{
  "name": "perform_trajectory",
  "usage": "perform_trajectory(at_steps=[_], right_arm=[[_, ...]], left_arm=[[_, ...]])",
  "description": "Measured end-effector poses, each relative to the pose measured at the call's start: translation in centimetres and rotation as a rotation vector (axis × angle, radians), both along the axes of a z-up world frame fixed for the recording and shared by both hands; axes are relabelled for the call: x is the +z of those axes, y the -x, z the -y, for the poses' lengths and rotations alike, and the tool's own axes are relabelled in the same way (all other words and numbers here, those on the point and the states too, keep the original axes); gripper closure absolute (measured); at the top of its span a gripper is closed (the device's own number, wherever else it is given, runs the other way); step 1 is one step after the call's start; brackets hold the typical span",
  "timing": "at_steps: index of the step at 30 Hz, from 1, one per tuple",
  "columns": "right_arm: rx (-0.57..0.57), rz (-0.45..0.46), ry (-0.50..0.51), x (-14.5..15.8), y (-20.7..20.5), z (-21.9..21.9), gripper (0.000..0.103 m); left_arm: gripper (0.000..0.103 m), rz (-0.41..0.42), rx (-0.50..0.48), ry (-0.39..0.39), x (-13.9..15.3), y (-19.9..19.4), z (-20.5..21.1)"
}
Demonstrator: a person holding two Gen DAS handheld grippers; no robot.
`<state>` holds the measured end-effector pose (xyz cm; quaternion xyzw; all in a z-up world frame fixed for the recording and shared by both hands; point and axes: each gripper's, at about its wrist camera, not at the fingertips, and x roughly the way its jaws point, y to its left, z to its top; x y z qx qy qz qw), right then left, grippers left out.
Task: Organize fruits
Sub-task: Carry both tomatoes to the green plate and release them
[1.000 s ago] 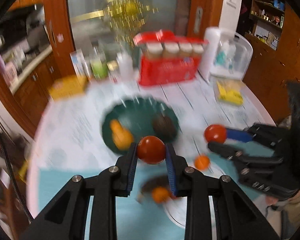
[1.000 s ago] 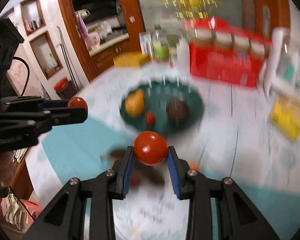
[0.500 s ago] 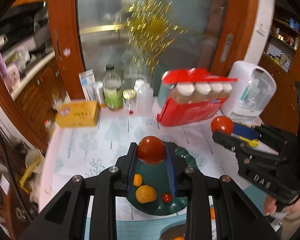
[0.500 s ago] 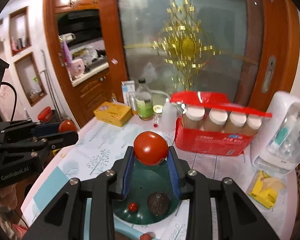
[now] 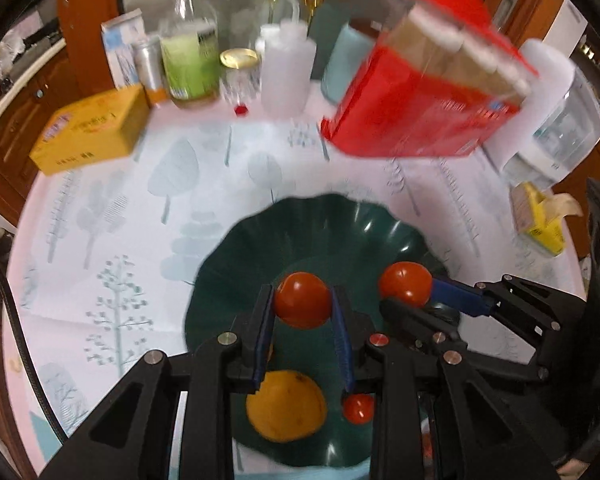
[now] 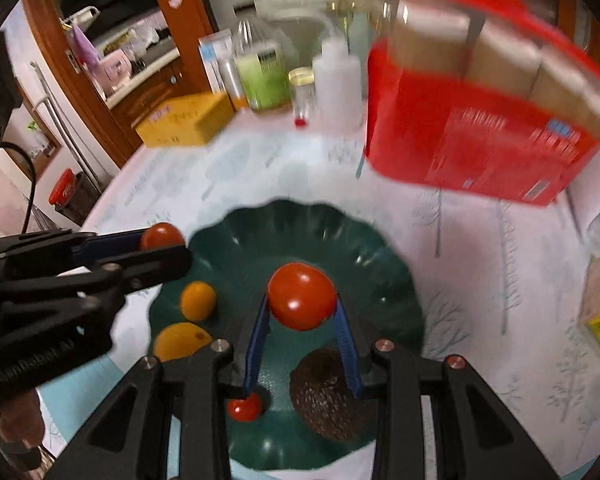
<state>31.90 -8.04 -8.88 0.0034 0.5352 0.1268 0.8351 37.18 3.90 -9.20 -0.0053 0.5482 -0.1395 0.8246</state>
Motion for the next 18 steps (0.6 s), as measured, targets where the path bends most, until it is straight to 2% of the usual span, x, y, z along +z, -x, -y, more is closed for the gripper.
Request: perform_trajectory(at_steps=[4,11,13,15,18], right_arm=[[-0.003,-0.041,0.001,-2.8,-0.6,0.1,0.069],[0.005,-0.021,0.042,-4.3,-1.1,0.2,0.068],[0.026,-0.023,0.051,-4.5,-1.1,0.1,0.068],[0.042,-0.017,0.068,-4.7,-1.1,0.0,0.066],[0.048,-0.008,0.073,-4.7,-0.9,0.1,0.062]], left_arm=[[0.077,-0.050,0.001,-0.009,-3.6,-1.3,0.6],[0.076,-0.093,0.006,-0.029,-6.6,-2.6,1.0],[0.074,-0.093,0.003,-0.043,-7.0,-2.6,1.1],[0.064,-0.094,-0.002,-0.042,-7.0,-2.7,1.3],[0.058,-0.084,-0.005,-0.029,-6.6,-2.4,1.3]])
